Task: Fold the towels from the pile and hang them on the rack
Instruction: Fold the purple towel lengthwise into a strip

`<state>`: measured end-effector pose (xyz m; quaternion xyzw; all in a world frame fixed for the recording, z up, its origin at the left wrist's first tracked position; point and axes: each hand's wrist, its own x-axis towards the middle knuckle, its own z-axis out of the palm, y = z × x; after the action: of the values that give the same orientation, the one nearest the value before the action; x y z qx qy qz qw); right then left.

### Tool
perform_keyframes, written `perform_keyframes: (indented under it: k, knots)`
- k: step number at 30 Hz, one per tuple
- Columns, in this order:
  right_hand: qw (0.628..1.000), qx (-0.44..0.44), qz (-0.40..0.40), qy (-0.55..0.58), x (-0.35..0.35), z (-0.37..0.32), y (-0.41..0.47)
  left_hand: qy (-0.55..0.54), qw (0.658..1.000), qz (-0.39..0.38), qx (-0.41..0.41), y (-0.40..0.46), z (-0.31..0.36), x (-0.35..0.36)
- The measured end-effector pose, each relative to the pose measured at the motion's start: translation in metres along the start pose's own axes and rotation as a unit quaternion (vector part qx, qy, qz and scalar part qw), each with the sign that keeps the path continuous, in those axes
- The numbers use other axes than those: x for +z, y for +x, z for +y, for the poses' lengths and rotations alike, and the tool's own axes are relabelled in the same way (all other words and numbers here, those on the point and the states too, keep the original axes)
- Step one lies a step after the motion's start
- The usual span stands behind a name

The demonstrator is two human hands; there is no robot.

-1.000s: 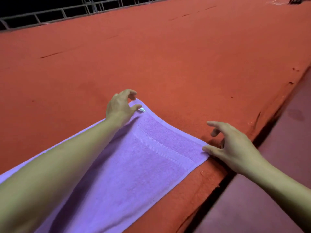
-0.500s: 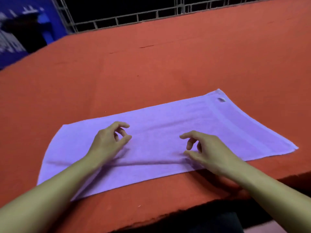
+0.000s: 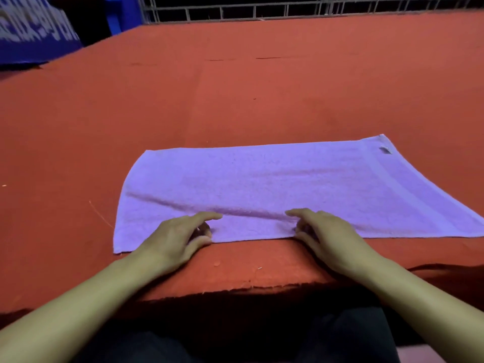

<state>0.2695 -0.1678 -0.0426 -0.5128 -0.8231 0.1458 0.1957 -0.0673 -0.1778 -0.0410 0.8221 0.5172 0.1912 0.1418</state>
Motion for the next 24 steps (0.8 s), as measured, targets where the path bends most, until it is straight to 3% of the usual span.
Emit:
perform_keyframes:
  k: [4,8,12,16,21,24]
  knots:
    - [0.996,-0.035,-0.077,0.006,-0.008,-0.007,-0.013,-0.026,0.997,-0.066,0.021,-0.014,-0.003,-0.011]
    - [0.996,-0.048,-0.079,-0.008,-0.012,-0.015,-0.015,0.010,0.999,0.004,0.033,-0.034,-0.013,-0.022]
    - [0.996,-0.064,-0.057,0.039,-0.009,-0.040,0.000,0.004,0.996,0.074,-0.053,-0.072,-0.045,-0.050]
    - [0.988,-0.116,-0.082,0.064,0.018,-0.081,0.014,-0.043,0.988,0.068,-0.130,-0.101,-0.081,-0.057]
    - [0.984,-0.158,-0.085,0.026,0.054,-0.112,0.030,0.082,0.987,0.131,-0.037,-0.101,-0.102,-0.045]
    - [0.986,-0.150,-0.071,0.019,0.060,-0.113,0.035,0.143,0.981,0.125,0.041,-0.098,-0.109,-0.043]
